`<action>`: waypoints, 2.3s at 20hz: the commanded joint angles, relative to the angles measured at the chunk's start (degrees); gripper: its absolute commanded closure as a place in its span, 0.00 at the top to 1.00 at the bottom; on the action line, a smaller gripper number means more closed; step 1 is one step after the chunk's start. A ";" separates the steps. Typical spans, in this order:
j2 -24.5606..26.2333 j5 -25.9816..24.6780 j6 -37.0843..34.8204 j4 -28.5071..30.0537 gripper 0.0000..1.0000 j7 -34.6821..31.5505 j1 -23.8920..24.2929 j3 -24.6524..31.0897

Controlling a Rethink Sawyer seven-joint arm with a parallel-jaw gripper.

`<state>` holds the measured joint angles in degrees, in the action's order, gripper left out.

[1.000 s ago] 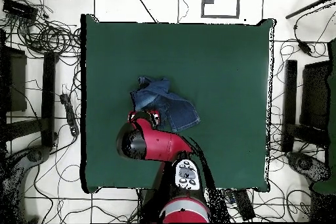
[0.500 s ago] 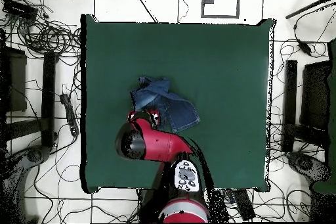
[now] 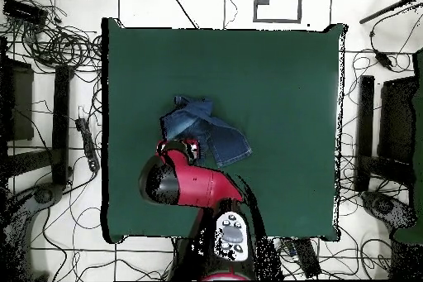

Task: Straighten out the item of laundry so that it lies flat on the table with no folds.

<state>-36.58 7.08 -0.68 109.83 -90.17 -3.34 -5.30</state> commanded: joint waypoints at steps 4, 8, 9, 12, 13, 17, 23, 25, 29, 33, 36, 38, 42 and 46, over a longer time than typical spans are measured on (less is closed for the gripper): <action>-7.20 3.08 -8.67 5.41 0.00 -13.45 -1.79 0.66; -8.65 3.30 -11.10 5.44 0.00 -13.30 -1.66 0.56; -9.03 3.38 -11.55 5.65 0.00 -13.39 -1.65 0.47; -10.25 3.34 -13.40 5.76 0.00 -13.33 -2.02 -0.19; -10.54 3.13 -13.80 5.69 0.00 -13.08 -2.04 -0.31; -11.91 2.93 -15.08 6.37 0.00 -13.27 -2.51 -0.67; -14.60 2.78 -19.91 6.05 0.00 -13.34 -3.55 -2.11; -15.50 2.84 -20.92 6.47 0.00 -13.42 -3.53 -2.20; -17.20 2.65 -22.46 7.48 0.00 -13.40 -3.46 -2.35; -19.89 2.13 -27.06 7.22 0.00 -11.65 -2.81 -1.69; -21.23 2.55 -30.92 5.97 0.00 -11.78 -2.21 -1.82; -22.42 2.94 -32.99 6.00 0.00 -12.08 -1.84 -1.90; -24.70 2.33 -36.30 5.47 0.00 -10.57 -1.20 -1.50; -25.76 2.08 -39.47 3.72 0.00 -10.39 -0.78 -1.38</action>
<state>-59.22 7.10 -31.55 114.54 -90.17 -4.39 -8.06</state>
